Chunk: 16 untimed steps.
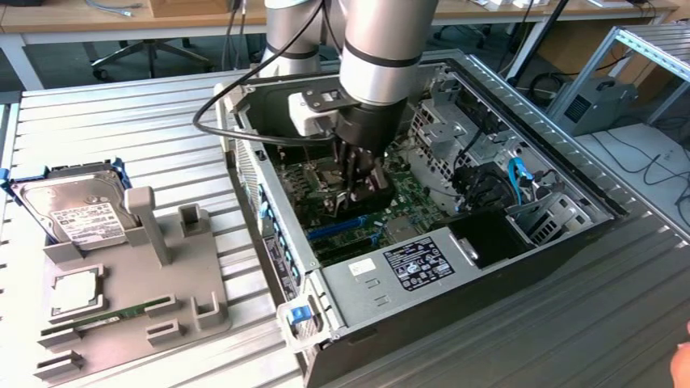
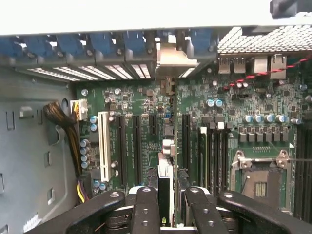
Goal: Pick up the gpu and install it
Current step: 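Insert the gpu into the slot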
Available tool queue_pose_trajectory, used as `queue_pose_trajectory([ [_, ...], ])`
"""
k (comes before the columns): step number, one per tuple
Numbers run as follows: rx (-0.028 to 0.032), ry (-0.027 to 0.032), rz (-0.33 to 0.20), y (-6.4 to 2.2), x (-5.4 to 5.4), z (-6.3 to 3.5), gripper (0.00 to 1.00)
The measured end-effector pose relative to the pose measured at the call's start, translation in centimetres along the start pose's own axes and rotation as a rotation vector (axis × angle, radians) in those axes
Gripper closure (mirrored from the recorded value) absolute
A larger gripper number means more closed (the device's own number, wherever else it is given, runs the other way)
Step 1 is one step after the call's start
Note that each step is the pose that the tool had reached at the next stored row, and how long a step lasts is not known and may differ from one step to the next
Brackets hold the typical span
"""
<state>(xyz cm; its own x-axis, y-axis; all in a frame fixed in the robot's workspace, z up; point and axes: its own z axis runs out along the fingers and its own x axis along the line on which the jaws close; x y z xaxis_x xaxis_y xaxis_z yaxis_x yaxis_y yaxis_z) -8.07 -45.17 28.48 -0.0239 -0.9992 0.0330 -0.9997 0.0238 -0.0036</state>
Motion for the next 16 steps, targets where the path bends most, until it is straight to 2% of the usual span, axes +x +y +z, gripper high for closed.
queue_pose_trajectory([
  [8,0.0000,-0.0005,0.000,0.41,0.35,0.55,0.74],
  [13,-0.0001,-0.0084,0.000,0.57,0.36,0.60,0.74],
  [16,-0.0002,-0.0084,0.000,0.62,0.41,0.76,0.74],
])
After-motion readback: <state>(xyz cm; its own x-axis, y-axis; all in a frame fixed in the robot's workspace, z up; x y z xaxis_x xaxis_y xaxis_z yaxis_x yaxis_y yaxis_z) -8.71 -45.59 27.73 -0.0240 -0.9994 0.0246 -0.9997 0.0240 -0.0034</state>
